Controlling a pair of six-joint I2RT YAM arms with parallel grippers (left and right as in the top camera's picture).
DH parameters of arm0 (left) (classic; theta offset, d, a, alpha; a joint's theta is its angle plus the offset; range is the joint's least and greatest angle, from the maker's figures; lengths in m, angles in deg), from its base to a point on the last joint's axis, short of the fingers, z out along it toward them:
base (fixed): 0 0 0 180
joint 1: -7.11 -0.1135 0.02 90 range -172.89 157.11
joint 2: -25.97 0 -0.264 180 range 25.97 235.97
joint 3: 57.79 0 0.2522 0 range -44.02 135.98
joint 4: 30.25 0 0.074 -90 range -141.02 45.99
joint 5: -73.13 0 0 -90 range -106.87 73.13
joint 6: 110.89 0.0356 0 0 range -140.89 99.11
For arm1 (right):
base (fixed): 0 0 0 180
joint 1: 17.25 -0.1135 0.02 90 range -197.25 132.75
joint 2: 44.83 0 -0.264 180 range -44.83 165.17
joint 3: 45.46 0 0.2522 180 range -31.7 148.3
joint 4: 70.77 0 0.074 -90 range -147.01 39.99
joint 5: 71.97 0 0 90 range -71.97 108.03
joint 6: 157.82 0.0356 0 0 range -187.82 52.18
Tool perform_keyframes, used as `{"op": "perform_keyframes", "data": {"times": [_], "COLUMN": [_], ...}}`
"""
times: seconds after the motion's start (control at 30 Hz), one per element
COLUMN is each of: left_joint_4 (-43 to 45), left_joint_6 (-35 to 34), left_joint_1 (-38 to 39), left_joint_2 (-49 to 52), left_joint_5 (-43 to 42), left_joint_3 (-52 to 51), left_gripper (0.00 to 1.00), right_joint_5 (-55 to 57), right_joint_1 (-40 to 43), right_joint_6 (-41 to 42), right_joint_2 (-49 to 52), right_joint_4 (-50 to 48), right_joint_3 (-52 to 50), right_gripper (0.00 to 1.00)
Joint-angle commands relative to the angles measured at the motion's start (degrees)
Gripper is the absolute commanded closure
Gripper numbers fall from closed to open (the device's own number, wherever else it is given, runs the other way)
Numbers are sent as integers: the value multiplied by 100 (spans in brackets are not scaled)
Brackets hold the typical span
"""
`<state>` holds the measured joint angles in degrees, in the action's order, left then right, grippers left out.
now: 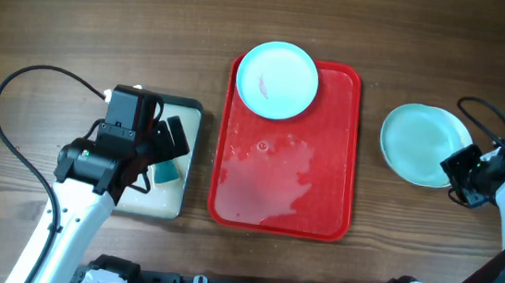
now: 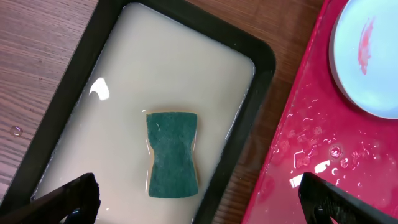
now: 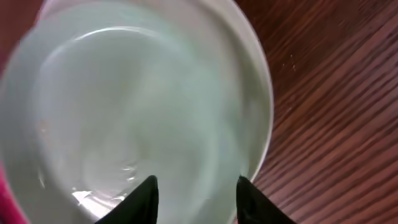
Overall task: Clean dirty plates on tray and stack at the side
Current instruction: 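Lift the light-blue plate with the right gripper and stack it on the white plate, then drag the last light-blue plate to the tray center with the right gripper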
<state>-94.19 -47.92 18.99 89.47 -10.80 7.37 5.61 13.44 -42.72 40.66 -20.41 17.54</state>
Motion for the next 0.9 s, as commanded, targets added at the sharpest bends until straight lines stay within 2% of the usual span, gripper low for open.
{"op": "perform_keyframes", "data": {"times": [0.0,0.1,0.2,0.3,0.37,0.43,0.53,0.63,0.67,0.73,0.87], "left_joint_4": [-2,-2,-2,-4,-4,-2,-2,-2,-2,-2,-2], "left_joint_6": [26,26,26,26,26,26,26,26,26,26,26], "left_joint_1": [-17,-17,-15,-17,-15,-17,-17,-17,-17,-15,-15], "left_joint_2": [-46,-46,-46,-46,-46,-46,-46,-46,-46,-46,-46], "left_joint_5": [-46,-46,-46,-46,-46,-46,-46,-46,-46,-46,-46], "left_joint_3": [76,76,76,76,76,76,76,76,76,76,76], "left_gripper": [0,0,0,0,0,0,0,0,0,0,0], "right_joint_5": [-1235,-1434,-1115,-385,-205,503,651,625,608,605,610], "right_joint_1": [-179,-1034,-2527,-4111,-4612,-4723,-4597,-4544,-4546,-4546,-4542], "right_joint_6": [-498,-1012,-1161,-1187,-1467,-1462,-1346,-1211,-1141,-990,-756], "right_joint_2": [-1029,-1856,-1843,-916,136,1213,2597,3292,3407,3370,2684], "right_joint_4": [160,544,881,601,400,35,-1051,-1445,-1453,-1287,-544], "right_joint_3": [306,662,1174,1805,2356,2870,3080,3080,3080,3080,3080], "right_gripper": [67,65,57,48,36,34,44,47,60,95,96]}}
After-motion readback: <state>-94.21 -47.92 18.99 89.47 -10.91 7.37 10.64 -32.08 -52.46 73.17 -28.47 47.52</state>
